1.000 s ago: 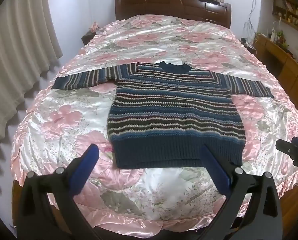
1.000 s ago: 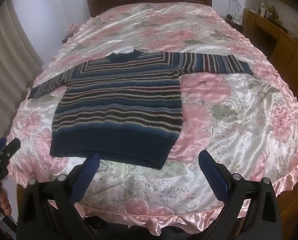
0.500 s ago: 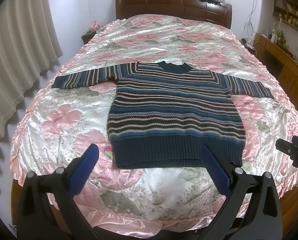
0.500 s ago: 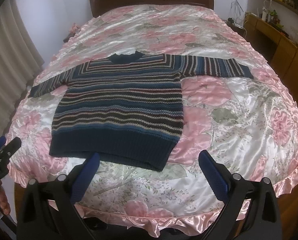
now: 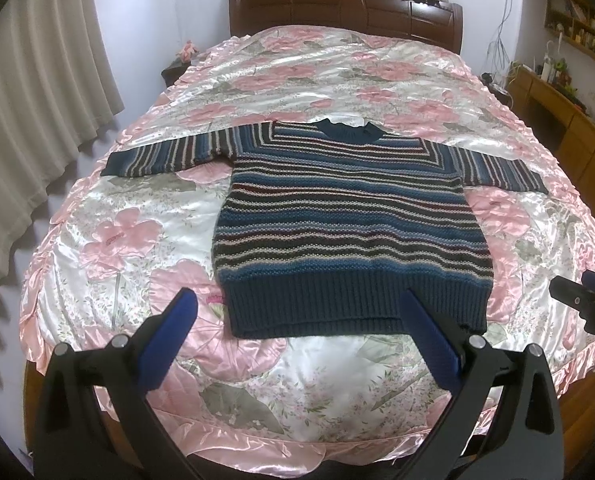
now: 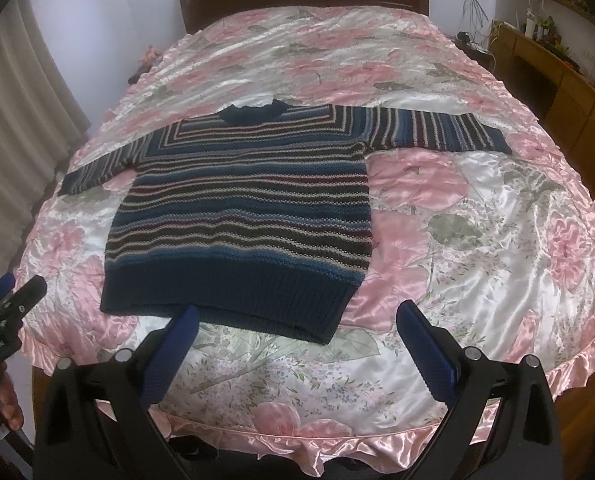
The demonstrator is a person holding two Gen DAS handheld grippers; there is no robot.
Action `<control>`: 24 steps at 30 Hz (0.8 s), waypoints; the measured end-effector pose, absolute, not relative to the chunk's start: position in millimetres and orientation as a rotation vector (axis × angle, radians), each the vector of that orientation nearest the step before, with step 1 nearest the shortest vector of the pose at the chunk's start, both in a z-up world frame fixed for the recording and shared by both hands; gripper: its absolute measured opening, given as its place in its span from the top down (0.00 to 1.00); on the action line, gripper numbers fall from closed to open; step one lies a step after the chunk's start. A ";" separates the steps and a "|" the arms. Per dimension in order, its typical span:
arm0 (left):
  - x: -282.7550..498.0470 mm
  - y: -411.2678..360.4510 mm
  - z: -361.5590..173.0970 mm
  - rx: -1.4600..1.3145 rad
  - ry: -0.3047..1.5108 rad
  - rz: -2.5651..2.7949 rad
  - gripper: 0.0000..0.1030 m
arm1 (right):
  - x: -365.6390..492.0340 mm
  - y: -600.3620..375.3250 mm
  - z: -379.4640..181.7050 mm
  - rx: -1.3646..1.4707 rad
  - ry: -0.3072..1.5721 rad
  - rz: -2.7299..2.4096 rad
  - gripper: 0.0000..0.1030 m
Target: Fold small clothes
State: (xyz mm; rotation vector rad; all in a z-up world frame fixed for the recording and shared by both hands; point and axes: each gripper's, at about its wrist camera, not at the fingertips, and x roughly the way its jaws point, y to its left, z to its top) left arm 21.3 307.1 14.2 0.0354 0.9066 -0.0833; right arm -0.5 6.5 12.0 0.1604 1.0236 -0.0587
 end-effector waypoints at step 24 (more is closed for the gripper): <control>31.4 308.3 11.4 0.036 0.921 -0.083 0.03 | 6.3 7.1 8.4 0.164 1.021 -0.055 0.03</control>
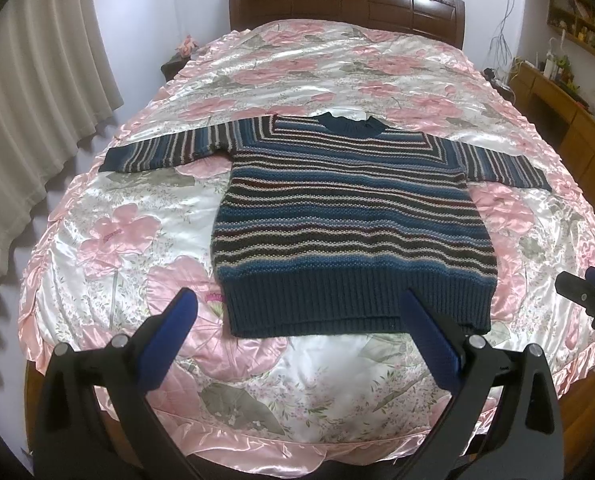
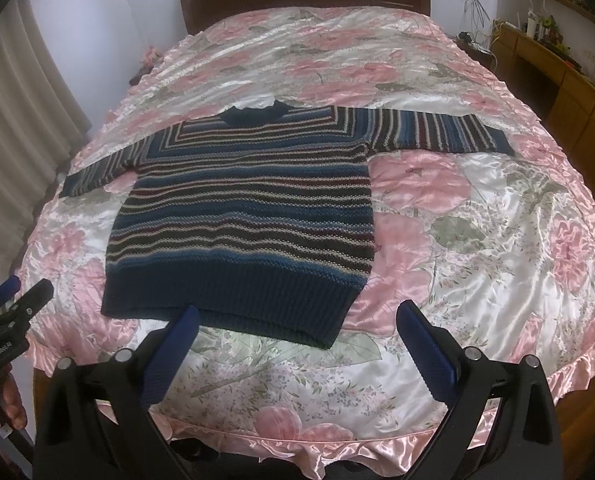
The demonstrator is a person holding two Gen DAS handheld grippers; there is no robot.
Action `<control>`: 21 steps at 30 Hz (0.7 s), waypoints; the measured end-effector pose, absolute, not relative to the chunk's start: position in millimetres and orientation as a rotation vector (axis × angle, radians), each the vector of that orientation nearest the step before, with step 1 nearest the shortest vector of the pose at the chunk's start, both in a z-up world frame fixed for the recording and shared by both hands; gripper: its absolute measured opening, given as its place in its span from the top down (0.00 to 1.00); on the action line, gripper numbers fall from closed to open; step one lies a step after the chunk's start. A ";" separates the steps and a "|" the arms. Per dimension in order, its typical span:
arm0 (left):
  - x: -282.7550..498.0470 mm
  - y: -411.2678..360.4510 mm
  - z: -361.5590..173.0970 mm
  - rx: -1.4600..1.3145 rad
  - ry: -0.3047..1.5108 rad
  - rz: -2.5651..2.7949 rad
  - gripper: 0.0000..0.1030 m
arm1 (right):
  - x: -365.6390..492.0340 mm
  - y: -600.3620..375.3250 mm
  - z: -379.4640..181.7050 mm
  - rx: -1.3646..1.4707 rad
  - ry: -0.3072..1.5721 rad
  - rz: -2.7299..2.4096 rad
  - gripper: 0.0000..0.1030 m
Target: Fold small clothes
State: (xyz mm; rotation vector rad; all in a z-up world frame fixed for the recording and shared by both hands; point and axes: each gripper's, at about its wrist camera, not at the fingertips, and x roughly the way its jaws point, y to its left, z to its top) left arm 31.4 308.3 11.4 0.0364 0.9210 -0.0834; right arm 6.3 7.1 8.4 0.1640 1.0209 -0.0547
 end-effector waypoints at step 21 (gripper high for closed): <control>31.7 308.4 11.1 0.036 0.923 -0.084 0.03 | 7.5 4.1 9.4 0.172 1.023 -0.050 0.04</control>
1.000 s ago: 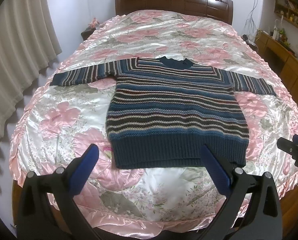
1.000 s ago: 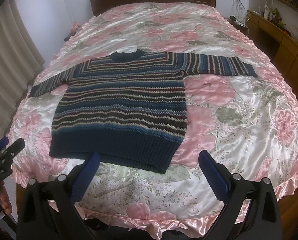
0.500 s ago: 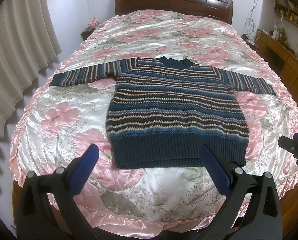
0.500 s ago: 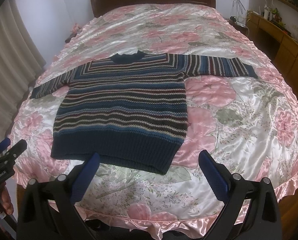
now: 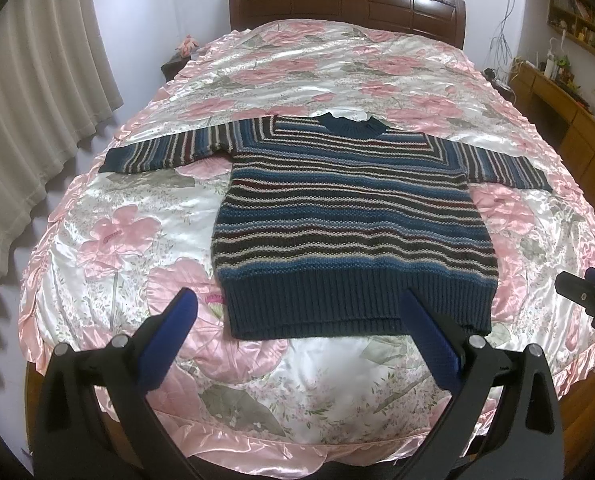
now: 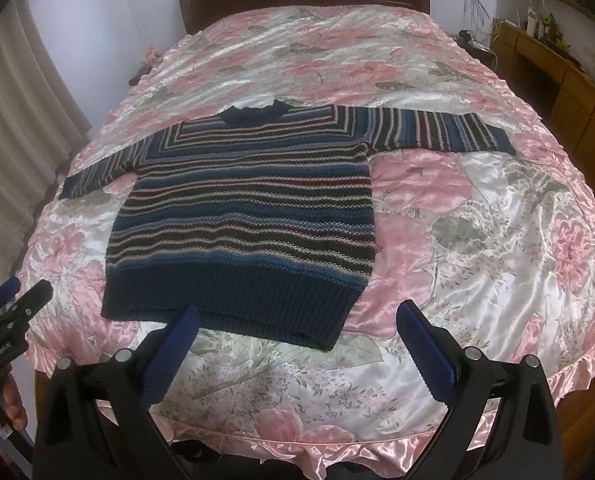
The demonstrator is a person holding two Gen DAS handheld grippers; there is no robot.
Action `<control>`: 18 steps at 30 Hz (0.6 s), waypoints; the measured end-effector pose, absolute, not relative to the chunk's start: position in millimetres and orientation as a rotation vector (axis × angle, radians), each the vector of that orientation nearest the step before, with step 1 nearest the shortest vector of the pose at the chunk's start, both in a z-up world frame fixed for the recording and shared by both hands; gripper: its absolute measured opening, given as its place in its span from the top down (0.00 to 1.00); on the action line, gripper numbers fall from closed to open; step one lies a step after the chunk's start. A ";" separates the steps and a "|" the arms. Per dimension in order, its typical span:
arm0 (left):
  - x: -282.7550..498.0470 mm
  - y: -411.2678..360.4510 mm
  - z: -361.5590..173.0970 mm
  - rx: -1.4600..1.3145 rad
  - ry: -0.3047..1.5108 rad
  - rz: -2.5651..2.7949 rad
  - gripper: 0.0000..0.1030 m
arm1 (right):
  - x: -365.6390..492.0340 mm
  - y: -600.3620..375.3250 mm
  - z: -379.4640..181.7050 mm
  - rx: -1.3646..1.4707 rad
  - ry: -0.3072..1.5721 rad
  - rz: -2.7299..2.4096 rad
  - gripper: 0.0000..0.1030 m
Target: Fold small clothes
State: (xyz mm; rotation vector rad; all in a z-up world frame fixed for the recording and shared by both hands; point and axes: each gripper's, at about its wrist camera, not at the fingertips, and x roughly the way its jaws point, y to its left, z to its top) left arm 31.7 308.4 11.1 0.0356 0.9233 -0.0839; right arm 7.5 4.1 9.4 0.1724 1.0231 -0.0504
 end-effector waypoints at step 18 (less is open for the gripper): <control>109.4 271.7 -17.2 0.036 1.016 -0.098 0.03 | 73.3 -80.4 -13.0 0.194 1.079 -0.105 0.04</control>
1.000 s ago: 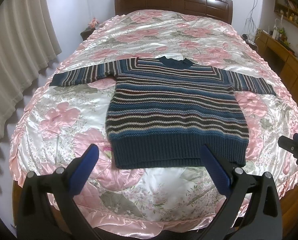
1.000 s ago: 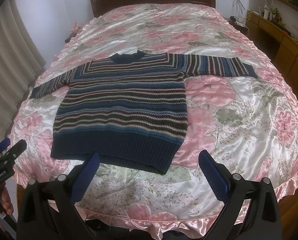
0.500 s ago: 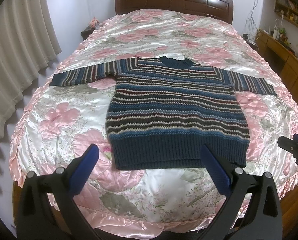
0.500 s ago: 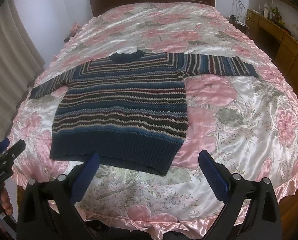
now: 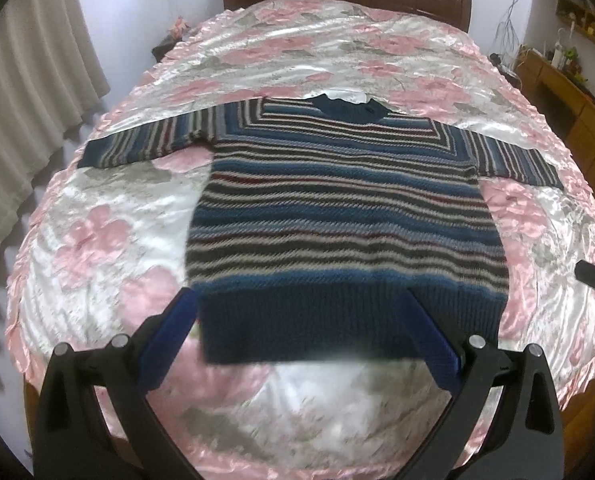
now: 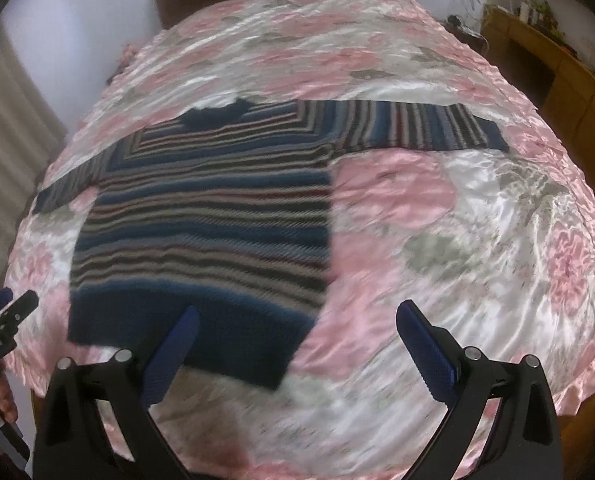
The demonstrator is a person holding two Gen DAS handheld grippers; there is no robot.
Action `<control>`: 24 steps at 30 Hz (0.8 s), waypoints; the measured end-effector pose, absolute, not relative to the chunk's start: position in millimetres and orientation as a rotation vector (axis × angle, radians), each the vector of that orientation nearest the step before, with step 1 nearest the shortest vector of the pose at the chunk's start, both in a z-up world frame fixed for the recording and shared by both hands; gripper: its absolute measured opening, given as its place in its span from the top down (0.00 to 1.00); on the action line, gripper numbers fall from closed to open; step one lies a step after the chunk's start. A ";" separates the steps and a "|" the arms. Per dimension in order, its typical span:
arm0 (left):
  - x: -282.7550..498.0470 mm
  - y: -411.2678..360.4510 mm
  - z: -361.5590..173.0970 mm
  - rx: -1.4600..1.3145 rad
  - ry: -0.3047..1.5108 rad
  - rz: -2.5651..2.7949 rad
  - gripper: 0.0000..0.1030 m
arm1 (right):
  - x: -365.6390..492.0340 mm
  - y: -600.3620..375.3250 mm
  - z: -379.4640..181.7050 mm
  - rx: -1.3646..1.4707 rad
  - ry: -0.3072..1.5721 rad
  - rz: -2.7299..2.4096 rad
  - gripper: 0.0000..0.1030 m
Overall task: Fold small clothes
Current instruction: 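Reach the right gripper to the sleeve cuff and close on it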
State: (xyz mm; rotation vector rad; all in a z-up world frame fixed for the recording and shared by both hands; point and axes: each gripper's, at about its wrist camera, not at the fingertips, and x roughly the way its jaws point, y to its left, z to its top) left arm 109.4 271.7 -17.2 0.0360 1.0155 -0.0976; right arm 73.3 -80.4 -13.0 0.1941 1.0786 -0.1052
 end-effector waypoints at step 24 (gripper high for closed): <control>396.6 -60.9 -96.8 0.039 1.048 -0.230 0.03 | 314.5 -462.3 -121.4 0.327 1.268 -0.446 0.04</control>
